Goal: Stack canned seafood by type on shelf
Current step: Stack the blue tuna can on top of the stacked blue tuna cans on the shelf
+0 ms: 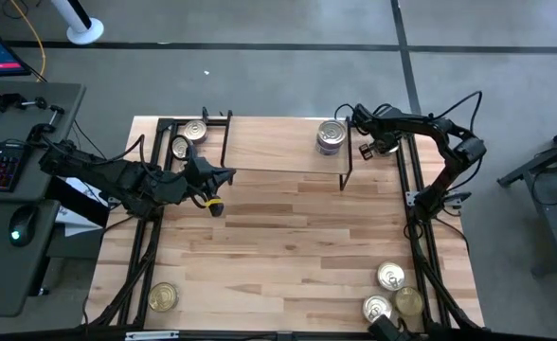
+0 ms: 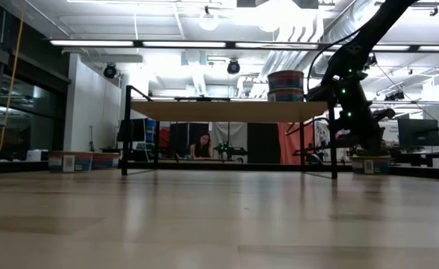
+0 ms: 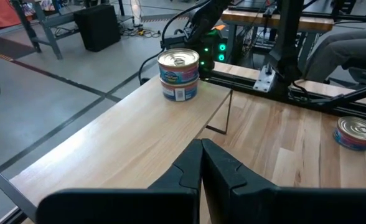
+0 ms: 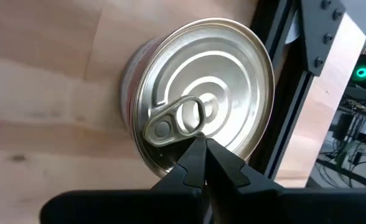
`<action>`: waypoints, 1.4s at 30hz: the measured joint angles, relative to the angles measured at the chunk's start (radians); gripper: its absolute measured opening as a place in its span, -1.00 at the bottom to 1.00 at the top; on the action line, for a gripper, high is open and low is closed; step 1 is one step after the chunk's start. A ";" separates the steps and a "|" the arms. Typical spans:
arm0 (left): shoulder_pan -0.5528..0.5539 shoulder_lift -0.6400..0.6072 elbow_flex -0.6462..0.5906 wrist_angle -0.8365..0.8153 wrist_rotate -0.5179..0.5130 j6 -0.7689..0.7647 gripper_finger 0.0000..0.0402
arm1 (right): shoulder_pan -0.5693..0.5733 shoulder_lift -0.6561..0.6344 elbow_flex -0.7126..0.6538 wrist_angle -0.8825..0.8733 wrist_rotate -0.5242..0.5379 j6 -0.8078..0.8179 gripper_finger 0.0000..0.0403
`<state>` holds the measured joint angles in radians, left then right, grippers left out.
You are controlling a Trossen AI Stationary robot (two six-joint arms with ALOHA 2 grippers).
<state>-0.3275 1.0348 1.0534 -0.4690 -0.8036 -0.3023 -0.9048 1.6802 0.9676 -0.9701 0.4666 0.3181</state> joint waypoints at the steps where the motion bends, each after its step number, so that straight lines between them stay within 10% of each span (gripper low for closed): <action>1: 0.000 0.000 0.000 0.000 0.000 0.000 -1.00 | 0.002 0.000 0.000 -0.008 -0.003 -0.005 -1.00; 29: 0.001 -0.139 0.000 -0.003 0.031 0.025 -1.00 | 0.043 0.005 -0.008 -0.208 -0.042 0.224 -1.00; 42: 0.004 -0.135 0.000 -0.002 0.027 0.157 -1.00 | 0.112 -0.040 -0.212 -0.263 -0.057 0.316 -1.00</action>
<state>-0.3238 0.8993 1.0538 -0.4713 -0.7770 -0.1452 -0.7926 1.6407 0.7552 -1.2331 0.4097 0.6338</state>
